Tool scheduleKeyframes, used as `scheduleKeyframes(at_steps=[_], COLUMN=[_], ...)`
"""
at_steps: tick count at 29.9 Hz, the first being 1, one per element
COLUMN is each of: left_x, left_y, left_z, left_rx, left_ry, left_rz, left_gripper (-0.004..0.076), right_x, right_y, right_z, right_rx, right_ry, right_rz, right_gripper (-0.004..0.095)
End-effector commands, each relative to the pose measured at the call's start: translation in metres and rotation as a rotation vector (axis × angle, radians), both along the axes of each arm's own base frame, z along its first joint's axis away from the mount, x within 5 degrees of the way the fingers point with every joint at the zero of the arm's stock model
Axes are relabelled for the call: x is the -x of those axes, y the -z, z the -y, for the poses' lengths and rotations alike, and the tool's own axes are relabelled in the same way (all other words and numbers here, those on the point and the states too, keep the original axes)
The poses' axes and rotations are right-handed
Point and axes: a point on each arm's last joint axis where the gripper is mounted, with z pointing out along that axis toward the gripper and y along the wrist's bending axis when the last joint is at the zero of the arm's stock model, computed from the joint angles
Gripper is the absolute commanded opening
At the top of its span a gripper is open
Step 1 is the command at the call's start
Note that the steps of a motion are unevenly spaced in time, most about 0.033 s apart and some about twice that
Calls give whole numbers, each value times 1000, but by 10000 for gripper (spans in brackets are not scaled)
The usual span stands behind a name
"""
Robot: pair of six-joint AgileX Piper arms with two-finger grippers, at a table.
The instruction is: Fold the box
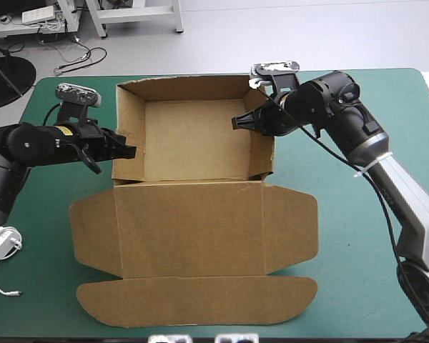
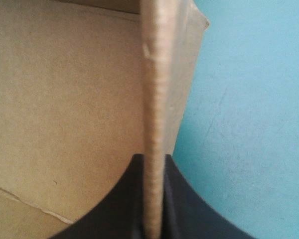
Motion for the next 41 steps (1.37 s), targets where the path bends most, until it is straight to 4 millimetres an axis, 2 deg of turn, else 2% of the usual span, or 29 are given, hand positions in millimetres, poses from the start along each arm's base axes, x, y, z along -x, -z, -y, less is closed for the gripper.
scheduleKeyframes(at_steps=[1, 6, 12, 15, 18, 25, 26, 33, 37, 41], left_x=[1, -14, -43, -54, -62, -70, -71, -77, -79, -85], left_y=[-12, 10, 51, 70, 79, 100, 102, 105, 100, 97], left_z=[22, 42, 54, 59, 61, 59, 60, 61, 60, 62], left_rx=[9, -85, -134, -156, -169, -260, -258, -290, -315, -333], left_ry=[7, 8, -6, -1, 0, 6, 8, 33, 35, 60], left_rz=[61, 1, -145, -196, -206, -270, -276, -312, -327, -329], left_gripper=[-10, -10, -10, -10, -9, -8, -8, 1, 103, 297], right_x=[9, -9, -32, -40, -44, -50, -50, -46, -46, -45], right_y=[-13, 22, 67, 84, 94, 101, 101, 103, 99, 90], right_z=[-12, -24, -37, -41, -43, -36, -34, -23, -24, -23], right_rx=[-97, -56, -12, 13, 38, 152, 170, 295, 288, 276], right_ry=[-44, -27, 0, -8, -13, -17, -15, -8, -7, -5], right_rz=[-5, -128, -236, -261, -271, -236, -236, -275, -263, -243], right_gripper=[-19, -19, -19, -20, -20, -4, 23, 378, 417, 417])
